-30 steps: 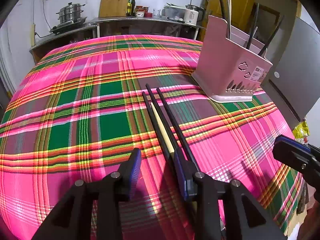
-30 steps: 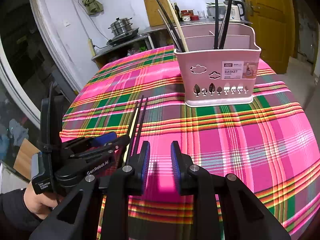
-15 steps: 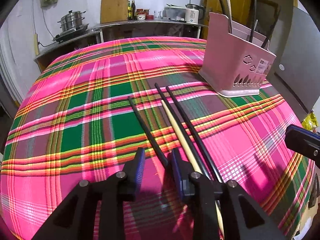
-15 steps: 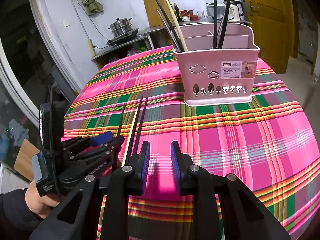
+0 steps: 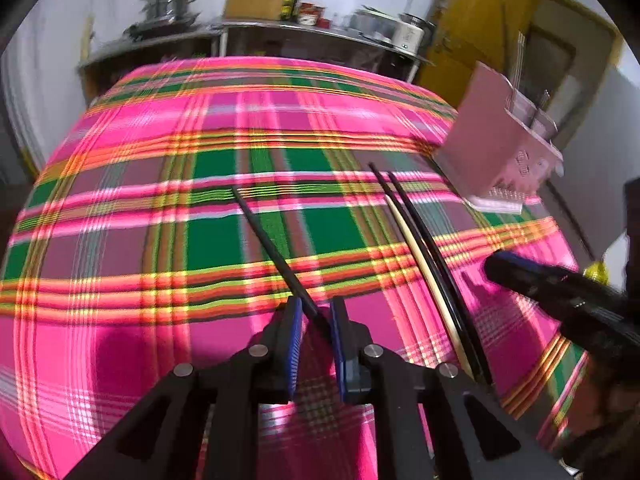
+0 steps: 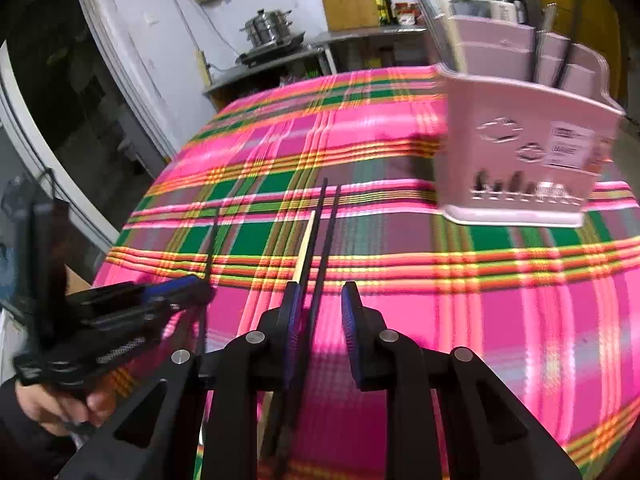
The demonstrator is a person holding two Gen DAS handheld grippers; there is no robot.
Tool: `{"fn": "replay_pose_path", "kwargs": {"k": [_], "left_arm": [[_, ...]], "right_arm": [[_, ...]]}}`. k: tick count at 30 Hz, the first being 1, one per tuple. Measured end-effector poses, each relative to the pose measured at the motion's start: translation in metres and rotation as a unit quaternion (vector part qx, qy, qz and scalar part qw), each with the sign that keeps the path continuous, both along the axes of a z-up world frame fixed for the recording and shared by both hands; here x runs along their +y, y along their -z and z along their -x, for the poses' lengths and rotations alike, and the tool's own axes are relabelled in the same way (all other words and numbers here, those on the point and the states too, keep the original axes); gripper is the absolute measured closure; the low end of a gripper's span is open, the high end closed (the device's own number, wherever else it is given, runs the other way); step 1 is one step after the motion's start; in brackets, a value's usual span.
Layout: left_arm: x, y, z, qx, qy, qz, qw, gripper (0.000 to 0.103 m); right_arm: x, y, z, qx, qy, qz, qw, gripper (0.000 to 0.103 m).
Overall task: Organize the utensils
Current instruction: 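Grasp a black chopstick with the left tool while the right tool grasps a black chopstick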
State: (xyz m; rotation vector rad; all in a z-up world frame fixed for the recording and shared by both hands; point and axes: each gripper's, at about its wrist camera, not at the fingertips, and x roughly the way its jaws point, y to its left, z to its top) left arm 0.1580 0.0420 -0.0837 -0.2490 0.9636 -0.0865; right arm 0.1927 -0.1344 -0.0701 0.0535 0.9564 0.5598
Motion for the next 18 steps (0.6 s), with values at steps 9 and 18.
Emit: {"fn": "replay_pose_path", "kwargs": {"k": [9,18], "left_arm": [[0.008,0.003,-0.017,0.006,-0.04,0.035,0.9986,0.088],[0.0,0.004,-0.026,-0.011,-0.024,0.013,0.9996,0.088]], "right_arm": [[0.019,0.014,-0.024,0.006,0.0,0.022,1.0,0.081],[0.018,0.022,-0.034,0.014,0.013,0.027,0.999,0.081]]}}
